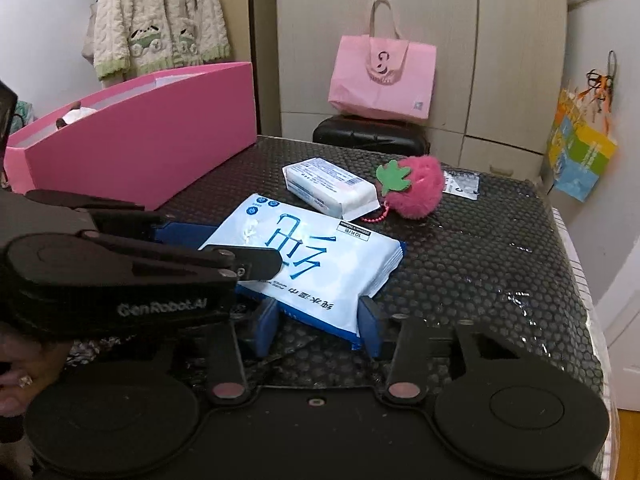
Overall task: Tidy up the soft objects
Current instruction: 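Position the left gripper over the blue-and-white wet-wipe pack, then grasp the blue-and-white wet-wipe pack with the left gripper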
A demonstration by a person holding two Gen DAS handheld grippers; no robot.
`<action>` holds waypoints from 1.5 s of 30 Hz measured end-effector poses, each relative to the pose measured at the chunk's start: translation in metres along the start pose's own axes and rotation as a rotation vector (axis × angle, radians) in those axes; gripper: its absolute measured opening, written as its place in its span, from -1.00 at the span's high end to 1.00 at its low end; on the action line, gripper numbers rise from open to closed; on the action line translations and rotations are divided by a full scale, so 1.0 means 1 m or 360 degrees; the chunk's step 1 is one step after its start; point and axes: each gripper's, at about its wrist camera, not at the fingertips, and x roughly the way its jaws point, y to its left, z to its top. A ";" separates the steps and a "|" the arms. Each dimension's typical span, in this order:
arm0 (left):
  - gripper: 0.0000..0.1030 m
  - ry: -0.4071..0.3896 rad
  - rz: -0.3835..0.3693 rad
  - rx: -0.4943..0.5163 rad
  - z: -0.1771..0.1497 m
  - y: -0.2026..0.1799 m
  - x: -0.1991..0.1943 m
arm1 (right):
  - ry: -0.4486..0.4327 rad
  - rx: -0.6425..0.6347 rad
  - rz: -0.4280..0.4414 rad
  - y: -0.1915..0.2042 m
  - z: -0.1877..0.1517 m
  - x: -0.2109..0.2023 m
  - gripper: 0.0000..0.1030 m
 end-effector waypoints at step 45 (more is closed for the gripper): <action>0.22 -0.0169 0.0108 0.0113 -0.007 0.028 -0.208 | -0.0161 -0.0112 0.0171 0.129 0.012 -0.132 0.00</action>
